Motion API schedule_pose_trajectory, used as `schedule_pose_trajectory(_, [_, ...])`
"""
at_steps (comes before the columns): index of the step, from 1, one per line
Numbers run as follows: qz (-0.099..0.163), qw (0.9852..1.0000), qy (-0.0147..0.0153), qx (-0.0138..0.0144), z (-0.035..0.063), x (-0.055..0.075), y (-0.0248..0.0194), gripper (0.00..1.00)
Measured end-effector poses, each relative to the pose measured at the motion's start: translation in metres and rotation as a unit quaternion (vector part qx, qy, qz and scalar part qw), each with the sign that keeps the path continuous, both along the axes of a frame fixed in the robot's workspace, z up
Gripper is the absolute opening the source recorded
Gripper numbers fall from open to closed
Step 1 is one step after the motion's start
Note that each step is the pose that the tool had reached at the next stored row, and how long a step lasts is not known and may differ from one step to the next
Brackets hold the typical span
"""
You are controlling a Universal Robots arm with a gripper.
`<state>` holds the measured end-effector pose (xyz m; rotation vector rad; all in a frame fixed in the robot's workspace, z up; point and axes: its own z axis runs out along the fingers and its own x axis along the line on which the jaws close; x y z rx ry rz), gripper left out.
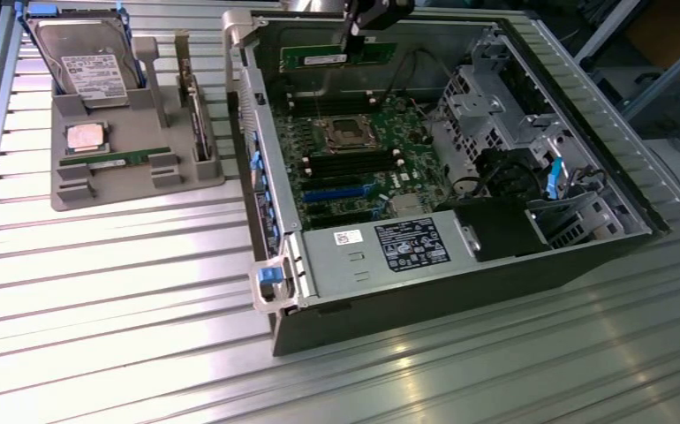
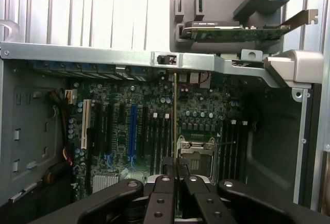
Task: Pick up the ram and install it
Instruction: 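Pick up the ram and move it above insertion slot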
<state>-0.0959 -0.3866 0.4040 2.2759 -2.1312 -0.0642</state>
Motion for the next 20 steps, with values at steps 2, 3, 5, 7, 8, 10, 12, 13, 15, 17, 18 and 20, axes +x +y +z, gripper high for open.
schedule_pose_trajectory(2, [0.0, 1.0, 0.0, 0.0, 0.0, 0.002, 0.0, 0.12])
schedule_pose_trajectory(3, [0.0, 1.0, 0.0, 0.0, 0.0, 0.003, 0.0, 0.12])
schedule_pose_trajectory(5, [0.0, 1.0, 0.0, 0.0, 0.0, 0.005, 0.0, 0.12])
schedule_pose_trajectory(7, [0.0, 1.0, 0.0, 0.0, 0.0, 0.007, 0.0, 0.12])
schedule_pose_trajectory(8, [0.0, 1.0, 0.0, 0.0, 0.0, 0.008, 0.0, 0.12])
schedule_pose_trajectory(10, [0.0, 1.0, 0.0, 0.0, 0.0, 0.01, 0.0, 0.12])
schedule_pose_trajectory(12, [0.0, 1.0, 0.0, 0.0, 0.0, 0.011, 0.0, 0.12])
schedule_pose_trajectory(13, [0.0, 1.0, 0.0, 0.0, 0.0, 0.013, 0.0, 0.12])
schedule_pose_trajectory(15, [0.0, 1.0, 0.0, 0.0, 0.0, 0.016, 0.0, 0.12])
schedule_pose_trajectory(17, [0.0, 1.0, 0.0, 0.0, 0.0, 0.018, 0.0, 0.12])
schedule_pose_trajectory(18, [0.0, 1.0, 0.0, 0.0, 0.0, 0.02, 0.0, 0.12])
schedule_pose_trajectory(20, [0.0, 1.0, 0.0, 0.0, 0.0, 0.022, 0.0, 0.12])
